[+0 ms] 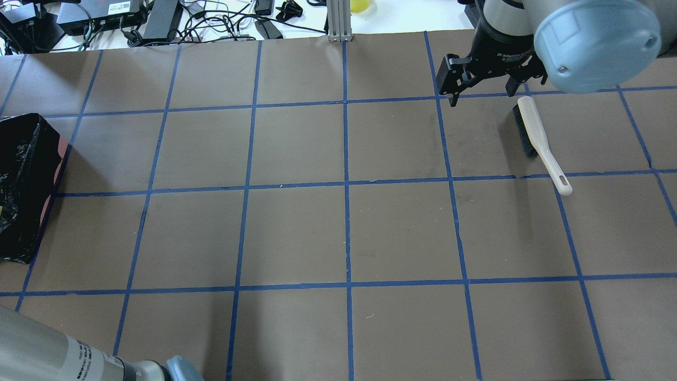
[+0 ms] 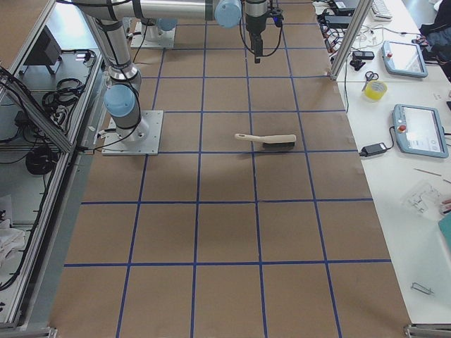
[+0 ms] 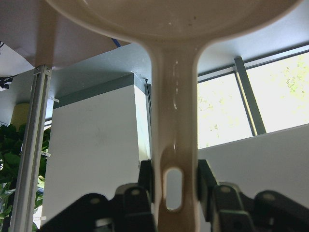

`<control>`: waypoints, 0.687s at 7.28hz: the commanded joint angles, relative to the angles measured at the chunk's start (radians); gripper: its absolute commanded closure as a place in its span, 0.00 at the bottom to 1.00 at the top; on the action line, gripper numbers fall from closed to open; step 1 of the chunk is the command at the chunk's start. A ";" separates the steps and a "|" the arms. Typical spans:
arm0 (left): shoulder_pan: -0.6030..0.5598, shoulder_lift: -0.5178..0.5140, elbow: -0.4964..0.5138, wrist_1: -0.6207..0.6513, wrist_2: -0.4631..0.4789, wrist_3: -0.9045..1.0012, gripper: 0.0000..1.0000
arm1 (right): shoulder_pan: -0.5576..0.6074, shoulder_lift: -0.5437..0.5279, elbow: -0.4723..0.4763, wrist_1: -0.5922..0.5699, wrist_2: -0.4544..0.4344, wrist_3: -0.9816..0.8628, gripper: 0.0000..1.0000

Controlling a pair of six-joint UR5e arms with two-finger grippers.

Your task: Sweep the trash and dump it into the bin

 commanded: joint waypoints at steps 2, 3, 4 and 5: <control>-0.002 0.050 -0.064 0.026 0.001 0.005 1.00 | 0.008 -0.014 0.002 0.009 -0.005 0.005 0.00; -0.002 0.064 -0.084 0.026 0.001 0.005 1.00 | 0.008 -0.036 0.008 0.008 -0.002 0.005 0.00; 0.000 0.070 -0.089 0.019 -0.010 0.007 1.00 | 0.006 -0.057 0.026 0.009 -0.004 0.007 0.00; -0.002 0.063 -0.076 -0.031 -0.027 0.010 1.00 | 0.008 -0.091 0.059 0.011 -0.001 0.005 0.00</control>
